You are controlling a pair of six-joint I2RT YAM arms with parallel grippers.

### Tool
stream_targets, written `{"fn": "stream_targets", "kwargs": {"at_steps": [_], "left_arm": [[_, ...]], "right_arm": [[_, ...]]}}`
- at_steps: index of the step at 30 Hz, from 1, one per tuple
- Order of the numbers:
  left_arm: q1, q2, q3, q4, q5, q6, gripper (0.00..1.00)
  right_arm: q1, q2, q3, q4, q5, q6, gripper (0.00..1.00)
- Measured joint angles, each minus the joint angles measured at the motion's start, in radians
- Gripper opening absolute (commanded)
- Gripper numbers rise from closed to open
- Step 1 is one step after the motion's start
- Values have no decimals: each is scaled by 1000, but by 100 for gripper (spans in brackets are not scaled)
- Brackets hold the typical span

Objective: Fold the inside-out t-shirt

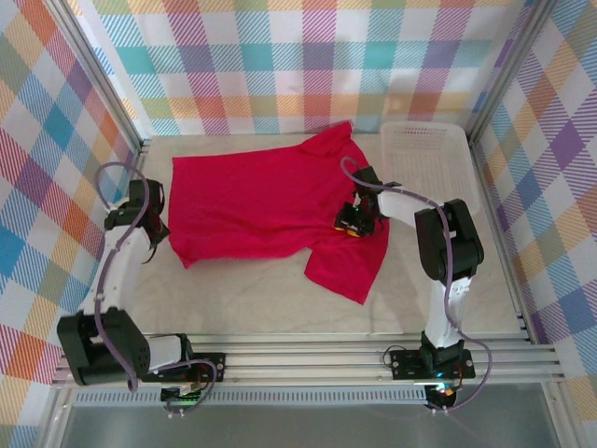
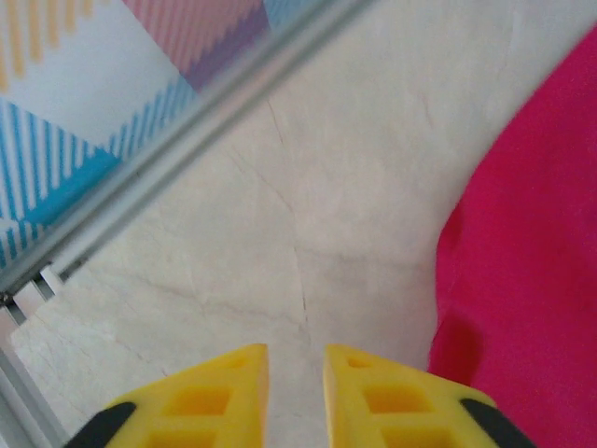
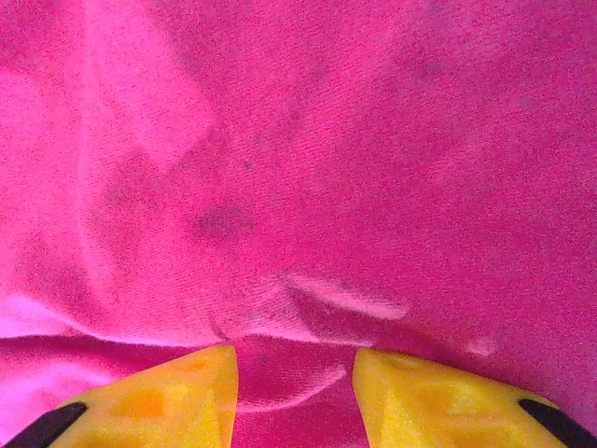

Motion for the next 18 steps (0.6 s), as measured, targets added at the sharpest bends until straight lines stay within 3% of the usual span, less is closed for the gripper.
{"fn": "stream_targets", "kwargs": {"at_steps": [4, 7, 13, 18], "left_arm": [[9, -85, 0, 9, -41, -27, 23], [11, -108, -11, 26, -9, -58, 24], [-33, -64, -132, 95, 228, -157, 33], [-178, 156, -45, 124, 395, -185, 35]], "right_arm": [[-6, 0, 0, 0, -1, 0, 35], [-6, 0, 0, -1, -2, -3, 35], [-7, -5, 7, -16, -10, -5, 37], [1, -45, 32, -114, 3, -23, 41]]}}
